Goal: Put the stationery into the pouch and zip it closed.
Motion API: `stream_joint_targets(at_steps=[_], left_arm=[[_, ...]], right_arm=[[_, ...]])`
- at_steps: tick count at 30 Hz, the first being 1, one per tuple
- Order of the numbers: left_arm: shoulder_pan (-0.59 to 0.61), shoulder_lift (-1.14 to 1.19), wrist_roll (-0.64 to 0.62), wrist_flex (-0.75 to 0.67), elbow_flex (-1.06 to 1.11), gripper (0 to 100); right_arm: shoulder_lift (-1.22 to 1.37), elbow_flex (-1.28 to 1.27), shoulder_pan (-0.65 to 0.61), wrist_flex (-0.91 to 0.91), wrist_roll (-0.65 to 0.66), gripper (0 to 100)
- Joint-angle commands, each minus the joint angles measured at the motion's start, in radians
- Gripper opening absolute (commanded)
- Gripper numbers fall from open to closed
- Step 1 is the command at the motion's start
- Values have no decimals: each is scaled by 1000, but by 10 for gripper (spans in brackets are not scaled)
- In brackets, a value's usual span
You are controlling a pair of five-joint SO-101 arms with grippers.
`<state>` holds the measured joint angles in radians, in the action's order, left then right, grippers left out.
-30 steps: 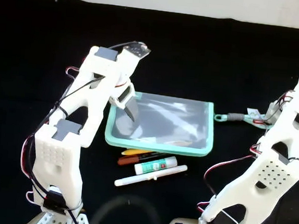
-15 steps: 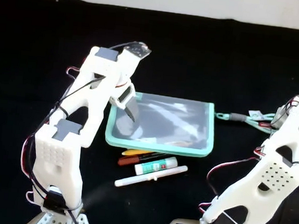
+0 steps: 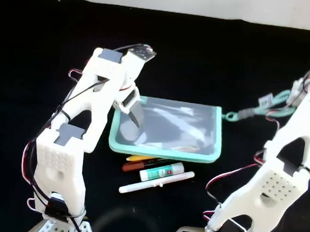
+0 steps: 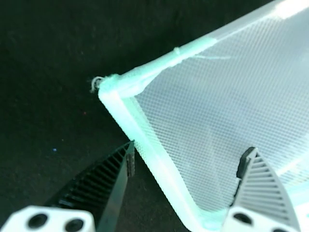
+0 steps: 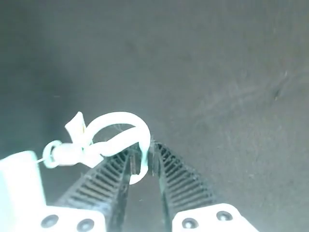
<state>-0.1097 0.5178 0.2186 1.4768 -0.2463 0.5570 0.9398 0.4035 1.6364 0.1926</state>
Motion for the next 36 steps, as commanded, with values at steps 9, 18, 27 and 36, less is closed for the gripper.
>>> stream_joint_targets(at_steps=[9,18,27,36], left_arm=[[-12,-12,-6,51,-47,348],[-12,-12,-6,180,-254,348],[-12,-12,-6,247,-295,347],[-8,-12,-6,249,-295,222]], right_arm=[[-286,318,-219,124,-57,7],[-509,318,-435,116,-55,7],[-605,318,-616,27,-57,7],[-693,317,-828,-101,-55,7]])
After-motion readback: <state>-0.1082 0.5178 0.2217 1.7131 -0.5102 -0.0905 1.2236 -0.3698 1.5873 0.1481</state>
